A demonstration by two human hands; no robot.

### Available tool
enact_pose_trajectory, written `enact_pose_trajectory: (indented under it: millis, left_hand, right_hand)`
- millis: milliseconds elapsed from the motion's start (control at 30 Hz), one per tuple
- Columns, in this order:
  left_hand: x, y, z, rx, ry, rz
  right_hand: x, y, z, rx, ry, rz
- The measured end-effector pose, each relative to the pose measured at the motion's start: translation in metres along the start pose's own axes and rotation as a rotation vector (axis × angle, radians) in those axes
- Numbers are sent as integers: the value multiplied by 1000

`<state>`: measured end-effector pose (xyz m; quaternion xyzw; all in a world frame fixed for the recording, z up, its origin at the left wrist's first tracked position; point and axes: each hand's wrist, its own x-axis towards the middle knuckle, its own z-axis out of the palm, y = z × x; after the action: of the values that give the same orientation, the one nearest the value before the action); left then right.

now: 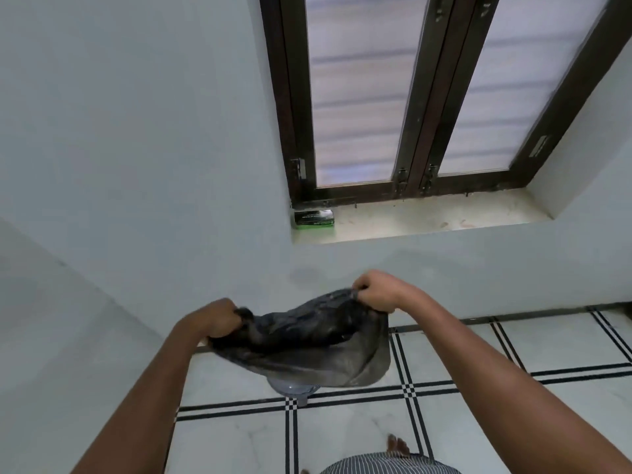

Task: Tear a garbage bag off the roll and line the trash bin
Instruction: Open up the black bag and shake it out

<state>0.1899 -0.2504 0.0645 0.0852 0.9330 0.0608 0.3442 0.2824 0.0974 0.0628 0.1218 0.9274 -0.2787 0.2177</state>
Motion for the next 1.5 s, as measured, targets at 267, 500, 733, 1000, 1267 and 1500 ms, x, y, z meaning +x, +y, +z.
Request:
enact_pose_trajectory:
  millis: [267, 500, 733, 1000, 1267, 1500]
  left_hand:
    - [-31, 24, -41, -332, 1319, 362]
    - [13, -38, 10, 26, 11, 86]
    - [3, -32, -8, -203, 360, 143]
    - [-15, -12, -17, -174, 571, 162]
    - [-68, 23, -56, -500, 1327, 213]
    - [-13, -14, 53, 48, 231, 25]
  right_hand:
    - [-14, -37, -18, 33, 978, -426]
    - [-14, 4, 40, -15, 2, 72]
    - [-13, -8, 42, 121, 437, -62]
    - [-19, -12, 37, 96, 633, -199]
    - [-40, -40, -41, 168, 1182, -373]
    - [-29, 35, 32, -349, -117, 33]
